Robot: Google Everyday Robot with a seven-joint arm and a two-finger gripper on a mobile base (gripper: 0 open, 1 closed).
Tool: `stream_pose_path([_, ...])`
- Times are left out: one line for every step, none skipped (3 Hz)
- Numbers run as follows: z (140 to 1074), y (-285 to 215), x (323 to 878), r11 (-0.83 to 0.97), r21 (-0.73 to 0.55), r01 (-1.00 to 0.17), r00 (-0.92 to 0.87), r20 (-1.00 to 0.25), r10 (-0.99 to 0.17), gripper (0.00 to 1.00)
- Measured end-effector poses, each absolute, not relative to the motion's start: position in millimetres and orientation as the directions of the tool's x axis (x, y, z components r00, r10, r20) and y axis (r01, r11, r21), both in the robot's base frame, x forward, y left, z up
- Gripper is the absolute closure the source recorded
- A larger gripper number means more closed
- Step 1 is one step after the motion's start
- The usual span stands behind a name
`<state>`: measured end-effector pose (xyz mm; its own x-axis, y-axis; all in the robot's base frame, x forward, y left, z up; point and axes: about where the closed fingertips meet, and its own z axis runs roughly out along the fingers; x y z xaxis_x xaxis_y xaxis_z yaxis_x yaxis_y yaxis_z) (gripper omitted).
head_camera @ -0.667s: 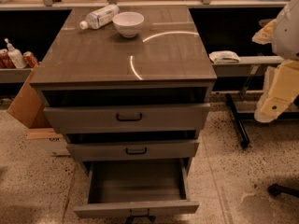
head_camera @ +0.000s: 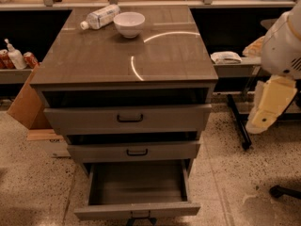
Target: Close bottom drawer
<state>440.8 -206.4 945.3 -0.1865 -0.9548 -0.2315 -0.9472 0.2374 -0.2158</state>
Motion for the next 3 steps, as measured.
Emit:
stream_pose_path([884, -190, 438, 0.186, -0.164, -0.969, -0.127, -0.318, -0.94, 0.0])
stream_pose_path([809, -166, 433, 0.135, -0.084, -0.987, -0.083, -0.451, -0.889, 0.0])
stream_pose_path([809, -166, 433, 0.134, -0.085, -0.987, -0.082, -0.451, -0.889, 0.0])
